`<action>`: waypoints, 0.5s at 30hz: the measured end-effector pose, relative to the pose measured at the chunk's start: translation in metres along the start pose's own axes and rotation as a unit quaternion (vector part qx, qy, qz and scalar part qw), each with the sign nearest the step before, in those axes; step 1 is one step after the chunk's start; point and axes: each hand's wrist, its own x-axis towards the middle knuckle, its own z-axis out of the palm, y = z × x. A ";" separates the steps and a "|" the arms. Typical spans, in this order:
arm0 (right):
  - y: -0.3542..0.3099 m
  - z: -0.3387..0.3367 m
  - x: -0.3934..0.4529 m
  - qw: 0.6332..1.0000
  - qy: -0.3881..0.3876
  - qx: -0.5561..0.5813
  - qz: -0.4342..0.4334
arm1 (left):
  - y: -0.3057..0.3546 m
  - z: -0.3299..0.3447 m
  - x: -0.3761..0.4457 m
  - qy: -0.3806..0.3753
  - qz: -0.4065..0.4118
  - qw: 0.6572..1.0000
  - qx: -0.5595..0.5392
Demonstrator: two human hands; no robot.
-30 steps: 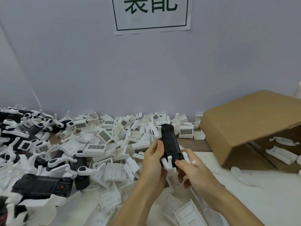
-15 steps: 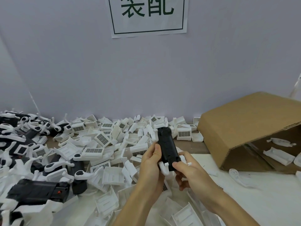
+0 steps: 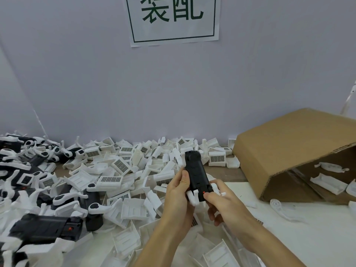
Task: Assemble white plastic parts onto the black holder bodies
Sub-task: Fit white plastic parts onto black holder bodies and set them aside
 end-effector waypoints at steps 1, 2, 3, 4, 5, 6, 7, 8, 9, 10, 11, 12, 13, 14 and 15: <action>0.000 0.000 0.000 1.000 0.000 -0.002 -0.004 | 0.000 0.001 0.000 0.001 0.000 1.000 -0.004; -0.001 0.000 0.000 1.000 0.001 -0.004 -0.009 | 0.000 0.001 0.000 0.004 0.000 1.000 -0.011; -0.001 0.001 0.000 1.000 0.002 -0.005 -0.012 | 0.000 0.001 0.001 0.007 0.000 1.000 -0.016; -0.001 0.001 0.000 1.000 0.003 -0.006 -0.015 | 0.000 0.000 0.001 0.009 0.000 1.000 -0.020; -0.001 0.002 0.000 1.000 0.005 -0.005 -0.017 | -0.001 0.000 0.001 0.008 0.001 1.000 -0.022; -0.002 0.002 0.000 1.000 0.007 -0.003 -0.019 | -0.001 0.001 0.001 0.008 -0.001 1.000 -0.024; -0.002 0.002 0.000 1.000 0.011 0.001 -0.021 | -0.001 0.002 0.001 0.009 -0.005 1.000 -0.023; -0.002 0.002 0.000 1.000 0.016 0.009 -0.021 | -0.001 0.003 0.001 0.012 -0.009 1.000 -0.020; -0.003 0.002 0.000 0.999 0.021 0.020 -0.020 | -0.001 0.003 0.001 0.016 -0.009 1.000 -0.018; -0.004 0.002 0.000 0.999 0.025 0.033 -0.020 | 0.000 0.002 0.001 0.018 -0.003 1.000 -0.019; -0.005 0.002 0.000 0.998 0.031 0.045 -0.020 | 0.000 0.001 0.001 0.021 0.009 0.999 -0.026; -0.006 0.002 0.000 0.997 0.038 0.056 -0.024 | 0.001 0.000 0.002 0.022 0.023 0.999 -0.038; -0.007 0.002 0.000 0.996 0.049 0.063 -0.031 | 0.002 0.000 0.002 0.023 0.034 0.998 -0.051; -0.007 0.002 0.000 0.995 0.063 0.065 -0.041 | 0.001 -0.001 0.004 0.030 0.040 0.997 -0.065; -0.008 0.001 0.000 0.993 0.081 0.061 -0.053 | 0.001 -0.001 0.005 0.041 0.040 0.995 -0.077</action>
